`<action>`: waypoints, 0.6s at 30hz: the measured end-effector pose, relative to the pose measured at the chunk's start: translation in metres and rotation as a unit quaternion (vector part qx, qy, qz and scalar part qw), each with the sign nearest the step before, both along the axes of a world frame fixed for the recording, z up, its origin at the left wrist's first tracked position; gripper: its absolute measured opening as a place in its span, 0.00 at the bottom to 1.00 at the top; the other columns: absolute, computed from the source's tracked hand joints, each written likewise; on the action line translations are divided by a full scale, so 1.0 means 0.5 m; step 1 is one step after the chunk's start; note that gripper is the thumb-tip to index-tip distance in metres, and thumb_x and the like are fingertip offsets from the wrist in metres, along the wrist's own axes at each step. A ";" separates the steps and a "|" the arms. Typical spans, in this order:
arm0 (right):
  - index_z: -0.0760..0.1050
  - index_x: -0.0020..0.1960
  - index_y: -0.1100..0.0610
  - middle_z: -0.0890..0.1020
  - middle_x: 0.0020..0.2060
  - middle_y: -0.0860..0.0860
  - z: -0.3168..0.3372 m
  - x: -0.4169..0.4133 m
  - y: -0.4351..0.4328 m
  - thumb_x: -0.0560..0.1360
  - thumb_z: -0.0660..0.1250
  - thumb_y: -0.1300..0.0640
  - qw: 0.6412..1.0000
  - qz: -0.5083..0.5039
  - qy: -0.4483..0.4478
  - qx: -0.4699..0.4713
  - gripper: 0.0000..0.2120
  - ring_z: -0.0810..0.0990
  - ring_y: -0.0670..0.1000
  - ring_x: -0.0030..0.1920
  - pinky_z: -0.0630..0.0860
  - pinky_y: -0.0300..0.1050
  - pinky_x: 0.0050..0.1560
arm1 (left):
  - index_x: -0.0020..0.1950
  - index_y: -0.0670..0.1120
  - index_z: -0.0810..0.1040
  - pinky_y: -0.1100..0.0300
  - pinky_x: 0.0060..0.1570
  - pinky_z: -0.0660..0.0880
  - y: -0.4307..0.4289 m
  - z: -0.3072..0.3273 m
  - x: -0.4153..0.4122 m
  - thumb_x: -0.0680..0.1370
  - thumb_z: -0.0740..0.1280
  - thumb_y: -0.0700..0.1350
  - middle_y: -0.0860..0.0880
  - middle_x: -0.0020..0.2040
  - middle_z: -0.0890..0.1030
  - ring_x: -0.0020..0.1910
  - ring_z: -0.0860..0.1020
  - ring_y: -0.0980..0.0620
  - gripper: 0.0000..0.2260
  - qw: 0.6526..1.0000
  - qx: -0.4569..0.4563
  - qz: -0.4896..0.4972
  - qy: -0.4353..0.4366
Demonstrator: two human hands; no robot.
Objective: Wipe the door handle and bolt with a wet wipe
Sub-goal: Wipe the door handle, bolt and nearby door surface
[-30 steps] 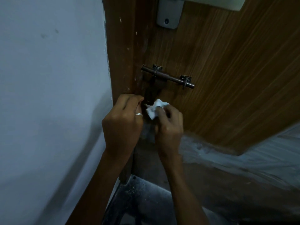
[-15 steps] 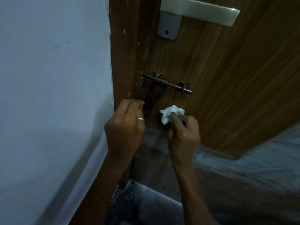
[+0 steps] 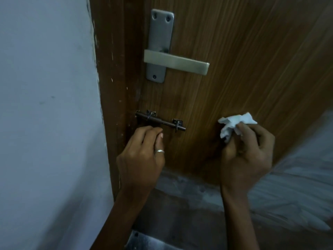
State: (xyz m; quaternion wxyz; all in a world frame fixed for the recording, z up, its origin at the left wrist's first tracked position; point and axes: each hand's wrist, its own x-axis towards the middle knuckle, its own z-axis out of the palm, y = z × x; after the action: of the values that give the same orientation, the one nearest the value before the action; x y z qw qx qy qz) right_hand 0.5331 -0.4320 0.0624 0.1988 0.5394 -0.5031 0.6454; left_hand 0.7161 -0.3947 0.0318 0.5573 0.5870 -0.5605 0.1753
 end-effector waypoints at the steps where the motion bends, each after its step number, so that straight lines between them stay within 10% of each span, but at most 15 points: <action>1: 0.83 0.55 0.63 0.80 0.54 0.59 0.017 0.024 -0.004 0.74 0.70 0.69 1.000 0.011 0.016 0.001 0.11 0.80 0.55 0.54 0.77 0.45 0.52 | 0.56 0.43 0.84 0.67 0.41 0.75 0.001 0.002 0.003 0.79 0.69 0.42 0.47 0.53 0.83 0.46 0.81 0.53 0.07 1.000 0.001 0.004 0.001; 13: 0.80 0.60 0.58 0.78 0.60 0.54 0.078 0.268 -0.040 0.77 0.69 0.61 0.956 0.102 0.267 0.069 0.12 0.75 0.51 0.54 0.67 0.34 0.48 | 0.55 0.45 0.84 0.68 0.44 0.70 0.024 0.027 0.048 0.79 0.66 0.44 0.48 0.54 0.84 0.46 0.82 0.50 0.09 0.998 0.012 0.066 0.010; 18: 0.80 0.60 0.60 0.79 0.59 0.57 0.102 0.159 -0.027 0.77 0.67 0.67 0.981 0.061 0.183 0.035 0.13 0.75 0.53 0.57 0.62 0.31 0.56 | 0.56 0.44 0.84 0.69 0.46 0.71 0.027 0.045 0.045 0.78 0.69 0.42 0.47 0.54 0.84 0.47 0.83 0.50 0.08 0.999 -0.002 0.053 0.013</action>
State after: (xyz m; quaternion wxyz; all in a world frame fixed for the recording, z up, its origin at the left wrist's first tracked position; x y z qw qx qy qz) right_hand 0.6124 -0.4457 0.1132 0.2284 0.6850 -0.4466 0.5285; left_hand 0.7388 -0.3810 0.0542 0.5554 0.6168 -0.5212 0.1984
